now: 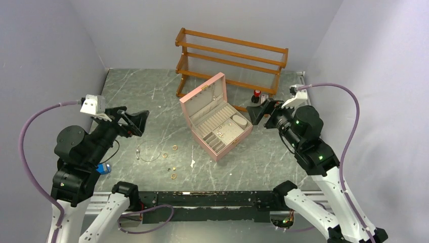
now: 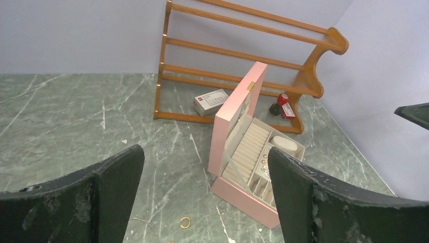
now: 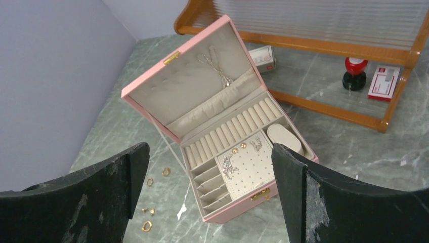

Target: Organize the mixed jewelry

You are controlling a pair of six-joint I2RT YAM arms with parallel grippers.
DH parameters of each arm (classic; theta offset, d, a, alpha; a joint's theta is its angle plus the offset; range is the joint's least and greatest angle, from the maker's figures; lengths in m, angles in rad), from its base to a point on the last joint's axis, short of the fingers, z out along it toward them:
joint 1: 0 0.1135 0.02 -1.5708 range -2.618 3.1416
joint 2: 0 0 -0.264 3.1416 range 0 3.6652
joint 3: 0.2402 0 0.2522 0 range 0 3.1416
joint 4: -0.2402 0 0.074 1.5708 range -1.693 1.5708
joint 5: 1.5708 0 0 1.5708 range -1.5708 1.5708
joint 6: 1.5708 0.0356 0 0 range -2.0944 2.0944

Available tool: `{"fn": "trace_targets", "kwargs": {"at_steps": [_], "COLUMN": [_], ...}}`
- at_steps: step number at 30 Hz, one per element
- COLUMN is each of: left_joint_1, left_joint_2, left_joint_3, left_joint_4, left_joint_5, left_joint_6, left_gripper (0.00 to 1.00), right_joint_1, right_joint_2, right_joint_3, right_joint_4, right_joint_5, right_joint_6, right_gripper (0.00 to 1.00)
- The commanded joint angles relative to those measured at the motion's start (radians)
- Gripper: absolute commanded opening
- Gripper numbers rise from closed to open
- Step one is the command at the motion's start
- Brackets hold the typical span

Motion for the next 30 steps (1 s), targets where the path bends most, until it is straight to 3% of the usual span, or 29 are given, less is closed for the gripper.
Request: {"fn": "trace_targets", "kwargs": {"at_steps": [1,16,18,19,20,21,22,23,24,27,28,29,30], "left_joint_1": [0.003,0.003,0.003,0.003,0.003,0.003,0.003,0.003,0.003,0.003,0.003,0.003,0.003], "left_joint_2": [0.0,0.004,0.01,0.017,0.026,0.04,0.056,0.076,0.096,0.146,0.158,0.168,0.175], "left_joint_3": [-0.009,-0.093,-0.122,-0.138,-0.154,-0.169,-0.183,-0.196,-0.204,-0.237,-0.246,-0.258,-0.268], "left_joint_4": [0.003,0.048,0.053,0.05,0.046,0.037,0.027,0.008,-0.013,-0.034,-0.041,-0.049,-0.049], "left_joint_5": [0.021,0.053,0.072,0.081,0.09,0.099,0.111,0.118,0.127,0.153,0.144,0.132,0.129], "left_joint_6": [0.003,-0.031,-0.044,-0.052,-0.065,-0.075,-0.081,-0.088,-0.092,-0.1,-0.106,-0.116,-0.126], "left_gripper": [0.96,0.96,0.94,0.9,0.82,0.63,0.18,0.07,0.05,0.09,0.28,0.66,0.79], "right_joint_1": [0.003,0.003,0.003,0.004,0.003,0.003,0.004,0.003,0.005,0.005,0.006,0.005,0.005], "right_joint_2": [0.025,0.04,0.05,0.058,0.07,0.083,0.104,0.12,0.134,0.161,0.171,0.181,0.19], "right_joint_3": [0.01,-0.078,-0.097,-0.108,-0.118,-0.127,-0.134,-0.142,-0.151,-0.197,-0.212,-0.227,-0.241], "right_joint_4": [-0.027,0.042,0.06,0.066,0.076,0.086,0.089,0.093,0.105,0.165,0.188,0.21,0.233], "right_joint_5": [0.017,-0.018,-0.048,-0.057,-0.087,-0.119,-0.143,-0.172,-0.213,-0.284,-0.299,-0.326,-0.346], "right_joint_6": [-0.002,0.034,0.039,0.041,0.041,0.04,0.043,0.042,0.035,0.056,0.072,0.086,0.104], "right_gripper": [0.96,0.96,0.91,0.86,0.68,0.28,0.02,0.0,0.0,0.0,0.14,0.3,0.45]}}
